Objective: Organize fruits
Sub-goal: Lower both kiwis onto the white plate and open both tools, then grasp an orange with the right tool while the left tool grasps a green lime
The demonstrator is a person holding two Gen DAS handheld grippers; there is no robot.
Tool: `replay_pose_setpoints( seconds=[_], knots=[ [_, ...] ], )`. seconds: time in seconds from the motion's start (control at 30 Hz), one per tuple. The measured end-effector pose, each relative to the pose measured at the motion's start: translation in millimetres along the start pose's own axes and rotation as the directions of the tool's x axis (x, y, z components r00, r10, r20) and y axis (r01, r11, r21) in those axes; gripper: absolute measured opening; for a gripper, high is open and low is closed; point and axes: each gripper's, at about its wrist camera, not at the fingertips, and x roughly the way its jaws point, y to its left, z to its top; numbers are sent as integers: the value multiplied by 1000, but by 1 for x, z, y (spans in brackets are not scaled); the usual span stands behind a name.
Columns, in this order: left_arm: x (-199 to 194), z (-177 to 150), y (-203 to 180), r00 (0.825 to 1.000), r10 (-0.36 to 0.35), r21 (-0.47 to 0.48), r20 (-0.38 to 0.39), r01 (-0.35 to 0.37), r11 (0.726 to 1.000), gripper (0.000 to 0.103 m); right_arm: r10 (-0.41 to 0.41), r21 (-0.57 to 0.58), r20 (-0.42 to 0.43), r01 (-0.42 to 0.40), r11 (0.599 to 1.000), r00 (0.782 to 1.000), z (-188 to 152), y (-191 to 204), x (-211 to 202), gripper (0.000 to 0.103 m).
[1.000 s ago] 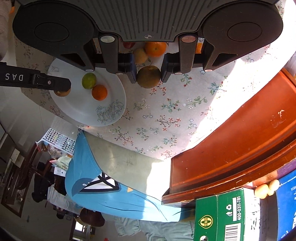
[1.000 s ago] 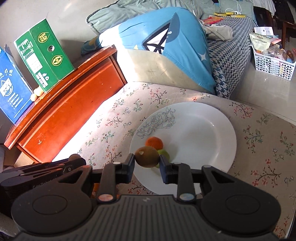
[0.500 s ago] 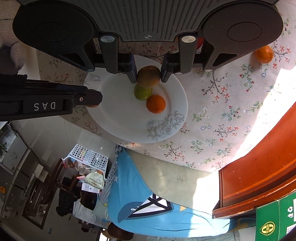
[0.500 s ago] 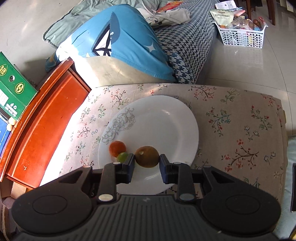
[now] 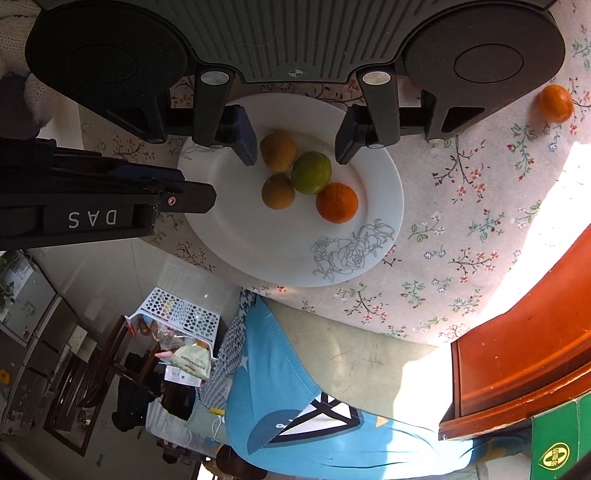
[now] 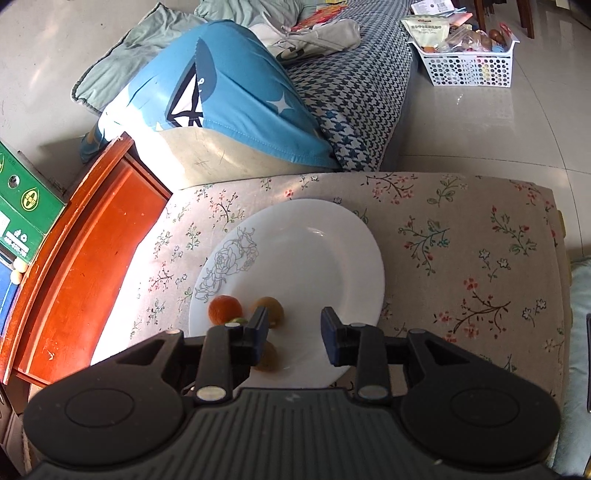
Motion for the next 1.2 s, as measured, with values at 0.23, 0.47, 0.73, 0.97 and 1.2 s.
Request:
replay_pose_setpoints(
  seconds=[0.23, 0.47, 0.73, 0.97, 1.2],
  knots=[
    [-22, 6, 4, 999, 53, 38, -13, -52, 998, 61, 16, 6, -5, -16, 1000, 1000, -1, 1, -3, 36],
    [-41, 7, 16, 997, 70, 87, -42, -67, 994, 66, 46, -22, -10, -46, 999, 999, -5, 8, -6, 39],
    [-55, -1, 51, 992, 118, 28, -47, -117, 993, 66, 77, -92, -59, -82, 992, 995, -20, 23, 0, 40],
    [-64, -4, 73, 988, 146, -9, -42, -146, 989, 66, 105, -199, -104, -124, 972, 989, -37, 42, 4, 40],
    [-66, -23, 83, 986, 143, -11, -82, -144, 989, 66, 110, -283, -149, -149, 948, 983, -49, 56, 9, 40]
  ],
)
